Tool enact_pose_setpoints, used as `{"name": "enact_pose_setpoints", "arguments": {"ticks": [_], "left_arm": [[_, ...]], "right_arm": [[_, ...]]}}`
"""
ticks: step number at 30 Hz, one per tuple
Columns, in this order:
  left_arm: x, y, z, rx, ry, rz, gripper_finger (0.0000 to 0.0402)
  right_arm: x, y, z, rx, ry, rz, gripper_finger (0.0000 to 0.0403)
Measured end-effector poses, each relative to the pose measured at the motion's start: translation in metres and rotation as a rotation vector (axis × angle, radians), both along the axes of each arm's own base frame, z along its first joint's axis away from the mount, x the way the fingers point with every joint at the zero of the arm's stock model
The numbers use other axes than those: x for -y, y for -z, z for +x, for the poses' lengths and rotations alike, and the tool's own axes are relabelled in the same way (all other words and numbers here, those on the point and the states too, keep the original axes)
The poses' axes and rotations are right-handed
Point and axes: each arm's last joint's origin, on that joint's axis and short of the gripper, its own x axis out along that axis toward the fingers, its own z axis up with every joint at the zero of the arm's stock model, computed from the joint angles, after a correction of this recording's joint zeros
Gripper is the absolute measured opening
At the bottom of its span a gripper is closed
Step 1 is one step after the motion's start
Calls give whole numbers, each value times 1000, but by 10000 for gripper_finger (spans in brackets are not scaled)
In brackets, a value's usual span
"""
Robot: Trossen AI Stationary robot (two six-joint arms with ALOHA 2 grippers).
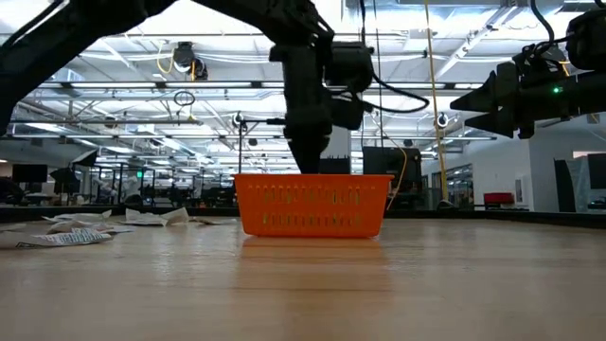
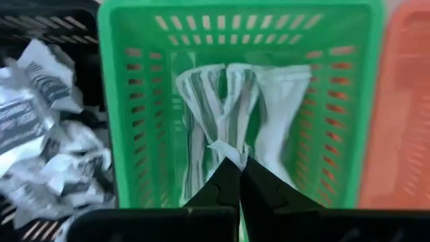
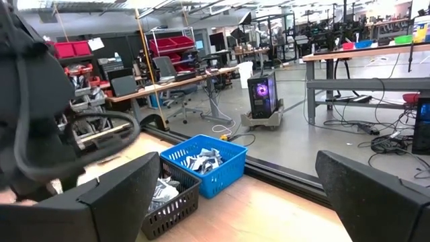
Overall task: Pick & Place First Aid Supplies
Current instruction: Put the green bandage into the green bin
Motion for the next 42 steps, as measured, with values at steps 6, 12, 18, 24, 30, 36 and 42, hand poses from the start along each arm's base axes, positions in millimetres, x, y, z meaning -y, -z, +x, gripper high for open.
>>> {"name": "enact_pose_setpoints", "arguments": {"ticks": [6,12,18,24,30,36,42], "left_arm": [[0,-1,2,30,30,-3,29],[1,-3,4,64,42,-64,128],[2,-8,0,52,25,-99,232],[-1,-28,-8,76,8,-87,283],[-4,-33,-13,65,-3,-88,302],[-6,-29,-27,44,-16,-90,295],[1,-26,-63,73,-12,-75,286]], "right_arm": [[0,0,0,0,0,0,393],[0,0,0,0,0,0,393],[0,0,0,0,0,0,393],[0,0,0,0,0,0,393],[0,0,0,0,0,0,393],[0,0,0,0,0,0,393],[0,0,0,0,0,0,393]]}}
